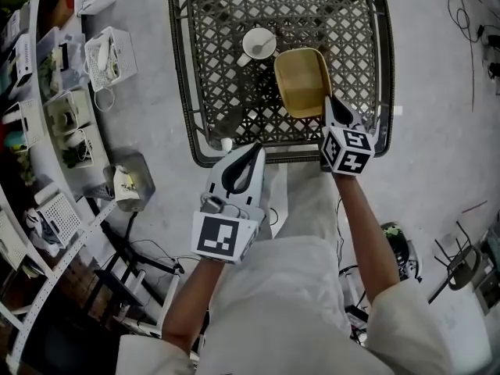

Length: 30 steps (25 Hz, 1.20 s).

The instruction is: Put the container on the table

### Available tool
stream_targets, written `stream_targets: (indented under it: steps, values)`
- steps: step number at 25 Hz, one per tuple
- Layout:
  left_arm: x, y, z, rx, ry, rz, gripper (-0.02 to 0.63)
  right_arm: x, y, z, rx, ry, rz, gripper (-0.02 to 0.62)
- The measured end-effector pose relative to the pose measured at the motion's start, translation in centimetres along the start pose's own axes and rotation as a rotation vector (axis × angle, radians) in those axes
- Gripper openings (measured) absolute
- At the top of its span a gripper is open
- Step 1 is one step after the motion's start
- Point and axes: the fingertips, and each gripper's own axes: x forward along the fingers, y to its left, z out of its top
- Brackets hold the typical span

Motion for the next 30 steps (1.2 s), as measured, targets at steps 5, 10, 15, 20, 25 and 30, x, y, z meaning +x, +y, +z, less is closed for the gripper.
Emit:
stream_targets:
  steps: [5, 10, 15, 20, 25, 30]
  values:
    - [0.2, 0.3, -0.3, -0.021, 0.008, 0.012, 0.025, 1.7, -0.3, -0.8, 0.007, 0.04, -0.007, 0.031]
    - [0.2, 0.8, -0.7, 0.001, 0.009, 0.017, 0.023, 2.5, -0.6, -1.3, 0.007, 0.057, -0.019, 0.031]
    - [0.4, 0.7, -0.8, 0.001, 0.012, 0.018, 0.023, 2.7, -0.7, -1.2, 0.013, 0.049, -0.019, 0.031]
    - [0.4, 0.5, -0.9, 0.002, 0.017, 0.021, 0.023, 1.9, -0.5, -0.5, -0.019, 0.031, -0.012, 0.055]
    - [0.3, -0.4, -0.3, -0.019, -0.004, 0.012, 0.025, 0.7, -0.2, 0.6, -0.041, 0.004, 0.0, 0.055]
    - [-0.6, -0.9, 0.9, -0.01, -0.041, 0.011, 0.025, -1.5, 0.1, 2.1, -0.053, -0.036, 0.004, 0.055]
